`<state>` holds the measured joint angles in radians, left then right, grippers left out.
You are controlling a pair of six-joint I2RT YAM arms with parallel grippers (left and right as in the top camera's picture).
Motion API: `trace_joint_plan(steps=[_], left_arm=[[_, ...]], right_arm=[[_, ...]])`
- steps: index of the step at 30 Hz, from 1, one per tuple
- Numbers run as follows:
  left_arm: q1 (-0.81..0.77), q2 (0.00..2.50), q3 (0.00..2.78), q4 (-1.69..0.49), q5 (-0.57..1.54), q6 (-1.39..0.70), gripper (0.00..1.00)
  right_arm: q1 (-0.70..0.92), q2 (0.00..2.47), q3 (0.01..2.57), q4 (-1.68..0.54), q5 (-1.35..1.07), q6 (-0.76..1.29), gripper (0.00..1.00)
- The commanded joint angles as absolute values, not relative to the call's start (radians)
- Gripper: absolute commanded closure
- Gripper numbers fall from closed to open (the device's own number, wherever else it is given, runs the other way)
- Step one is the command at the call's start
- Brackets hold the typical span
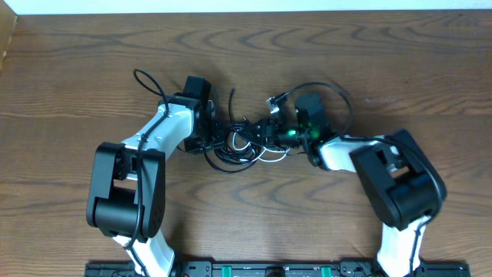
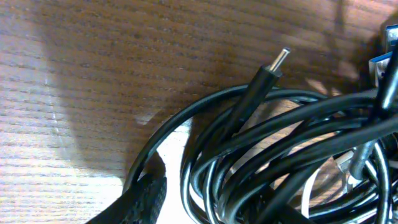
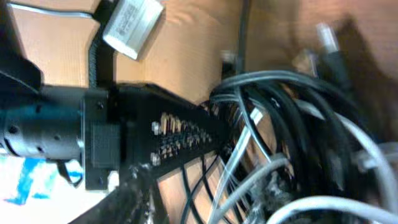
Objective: Untangle cables
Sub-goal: 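Pull the white cable right with the right gripper, left gripper holding bundle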
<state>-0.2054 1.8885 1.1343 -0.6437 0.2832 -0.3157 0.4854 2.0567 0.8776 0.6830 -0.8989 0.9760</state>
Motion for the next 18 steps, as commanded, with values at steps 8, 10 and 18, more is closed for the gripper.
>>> trace_joint_plan(steps=[8, 10, 18], left_arm=[[-0.207, 1.943, 1.084, -0.641, 0.285, -0.303, 0.56], [-0.207, 1.943, 1.084, -0.638, 0.285, -0.303, 0.56], [-0.207, 1.943, 1.084, -0.63, 0.284, -0.303, 0.56]], right_arm=[[0.519, 2.097, 0.885, 0.825, -0.889, 1.015, 0.76], [0.531, 2.097, 0.885, 0.824, -0.866, 1.013, 0.76], [0.591, 2.097, 0.885, 0.818, -0.726, 1.018, 0.68]])
